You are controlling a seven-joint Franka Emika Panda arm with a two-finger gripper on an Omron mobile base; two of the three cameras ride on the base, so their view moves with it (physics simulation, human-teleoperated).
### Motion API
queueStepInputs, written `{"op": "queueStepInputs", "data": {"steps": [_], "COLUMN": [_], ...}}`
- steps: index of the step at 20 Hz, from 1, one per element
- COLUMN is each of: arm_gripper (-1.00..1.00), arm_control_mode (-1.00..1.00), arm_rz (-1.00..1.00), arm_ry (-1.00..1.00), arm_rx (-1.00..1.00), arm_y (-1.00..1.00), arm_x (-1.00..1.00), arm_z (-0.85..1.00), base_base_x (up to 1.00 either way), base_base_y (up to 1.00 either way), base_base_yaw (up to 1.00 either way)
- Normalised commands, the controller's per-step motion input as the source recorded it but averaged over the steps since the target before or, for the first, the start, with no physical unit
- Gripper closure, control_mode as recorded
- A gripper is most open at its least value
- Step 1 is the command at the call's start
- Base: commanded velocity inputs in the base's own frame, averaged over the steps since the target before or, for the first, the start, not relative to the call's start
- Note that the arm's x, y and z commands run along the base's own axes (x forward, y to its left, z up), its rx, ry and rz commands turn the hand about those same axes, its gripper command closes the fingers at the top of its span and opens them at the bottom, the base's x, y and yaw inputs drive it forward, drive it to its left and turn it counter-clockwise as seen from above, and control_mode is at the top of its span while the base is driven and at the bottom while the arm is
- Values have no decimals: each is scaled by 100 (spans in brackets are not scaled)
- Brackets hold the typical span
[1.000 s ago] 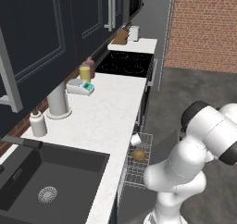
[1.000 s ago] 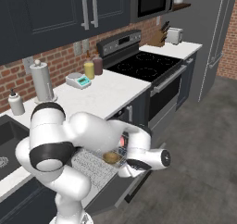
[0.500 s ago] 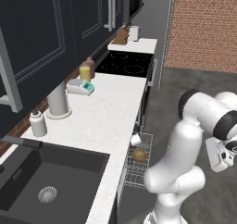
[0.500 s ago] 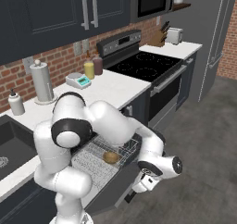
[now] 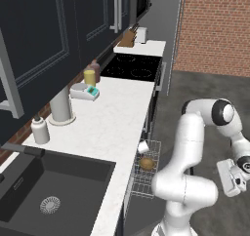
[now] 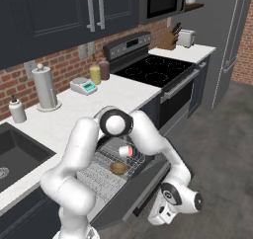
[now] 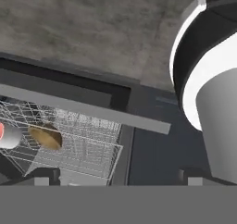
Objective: Pick up the cup and bowl from the counter, place them in the dishwasher, and close the dishwasher door.
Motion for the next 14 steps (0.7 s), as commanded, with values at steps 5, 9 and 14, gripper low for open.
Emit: {"op": "queueStepInputs", "data": {"steps": [5,9,14], "arm_gripper": [-100,-100,-100], "arm_control_mode": [-100,-100,-100], "arm_rz": [1,0,0], "arm_ry": [-3,-4,-5], "arm_rx": [42,38,27], "arm_y": [-46,-21,0], "arm_x": [0,15,41], "arm_z": [-74,-56,-39], "base_base_x": [0,0,0], "base_base_y": [0,0,0], "base_base_yaw": [0,0,0]}}
